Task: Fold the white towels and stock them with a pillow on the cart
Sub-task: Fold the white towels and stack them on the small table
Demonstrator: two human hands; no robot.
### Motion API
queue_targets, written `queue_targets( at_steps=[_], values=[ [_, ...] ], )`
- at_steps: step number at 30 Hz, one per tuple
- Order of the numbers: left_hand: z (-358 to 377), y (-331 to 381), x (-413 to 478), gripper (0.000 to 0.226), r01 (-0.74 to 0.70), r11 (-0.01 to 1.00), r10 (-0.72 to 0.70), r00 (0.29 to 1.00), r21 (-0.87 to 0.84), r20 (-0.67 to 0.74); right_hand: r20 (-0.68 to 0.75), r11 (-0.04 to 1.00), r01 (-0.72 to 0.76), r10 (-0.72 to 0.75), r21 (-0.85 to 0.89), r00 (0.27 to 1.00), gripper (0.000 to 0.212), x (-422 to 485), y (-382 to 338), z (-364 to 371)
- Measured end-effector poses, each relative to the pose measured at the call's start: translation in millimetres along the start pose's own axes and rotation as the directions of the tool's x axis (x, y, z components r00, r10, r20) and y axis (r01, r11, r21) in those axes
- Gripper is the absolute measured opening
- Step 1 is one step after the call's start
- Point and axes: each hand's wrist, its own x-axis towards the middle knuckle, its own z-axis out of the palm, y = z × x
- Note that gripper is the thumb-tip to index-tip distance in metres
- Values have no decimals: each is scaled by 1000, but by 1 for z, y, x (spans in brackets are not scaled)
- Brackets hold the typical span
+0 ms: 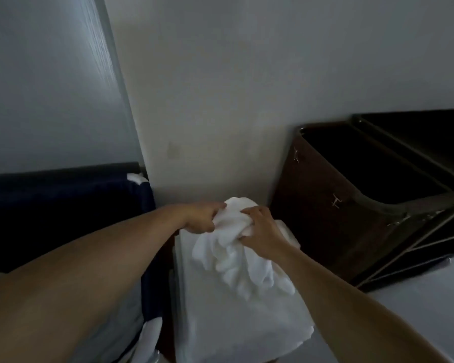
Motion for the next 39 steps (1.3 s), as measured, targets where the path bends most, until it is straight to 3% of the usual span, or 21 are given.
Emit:
queue_targets(
  at_steps=[3,5,7,8,9,11,13,14,17,18,19,22,24,26,27,28,32,34,36,37,39],
  values=[
    [35,-8,17,67,112,993,-110,992,-27,56,300,996,-28,3,80,954,90,-1,26,21],
    [56,-11,27,59,167,985,-162,981,-42,105,559,983,-106,4,151,829,88,-3,44,31],
    [76,-10,32,53,221,974,-209,958,-41,198,691,962,-224,54,159,721,77,-1,62,33],
    [85,-9,33,50,240,970,-226,945,-30,238,676,956,-244,71,164,733,63,3,70,31],
    [92,-8,34,48,259,966,-243,934,-25,262,600,963,-216,79,159,796,45,8,76,29],
    [101,-8,35,48,302,952,-277,921,-54,274,341,993,-116,99,29,935,25,23,88,20],
    [104,-8,37,44,323,943,-295,922,-77,252,109,995,-55,64,-87,992,25,39,99,14],
    [103,-8,37,42,324,942,-297,926,-85,235,63,995,-47,52,-87,997,36,47,104,14],
    [102,-5,36,40,333,938,-313,934,-99,174,230,989,-148,139,22,963,86,67,103,22],
    [101,-5,35,38,335,938,-317,934,-93,167,290,979,-196,171,59,942,93,71,98,27],
    [101,-5,33,35,334,939,-317,934,-85,166,324,972,-222,186,76,927,90,73,92,31],
    [92,-7,28,36,341,935,-327,935,-98,138,292,987,-126,92,99,952,38,72,73,34],
    [78,-7,22,69,299,936,-296,954,-184,44,206,973,-79,34,217,978,16,67,56,20],
    [60,1,16,110,179,935,-200,979,-305,-37,133,923,-75,26,377,991,16,60,32,-5],
    [51,9,14,118,125,928,-147,988,-352,-38,128,880,-74,16,468,992,15,55,20,-17],
    [43,18,12,114,80,915,-100,995,-396,-30,144,835,-66,-16,546,989,12,50,9,-30],
    [27,42,13,44,-78,812,-23,986,-578,-165,181,762,61,-230,645,956,15,36,-14,-69],
    [18,45,7,33,-74,774,-85,972,-629,-219,46,785,142,-212,603,976,16,36,-9,-88],
    [7,43,-2,35,-73,680,-131,967,-729,-220,-88,856,175,-151,486,985,17,40,5,-105],
    [1,43,-7,35,-89,612,-141,965,-786,-220,-82,901,163,-142,403,986,31,41,13,-113],
    [-16,47,-15,28,-146,484,-146,959,-863,-245,114,958,138,-171,253,979,75,38,26,-122]
  ],
)
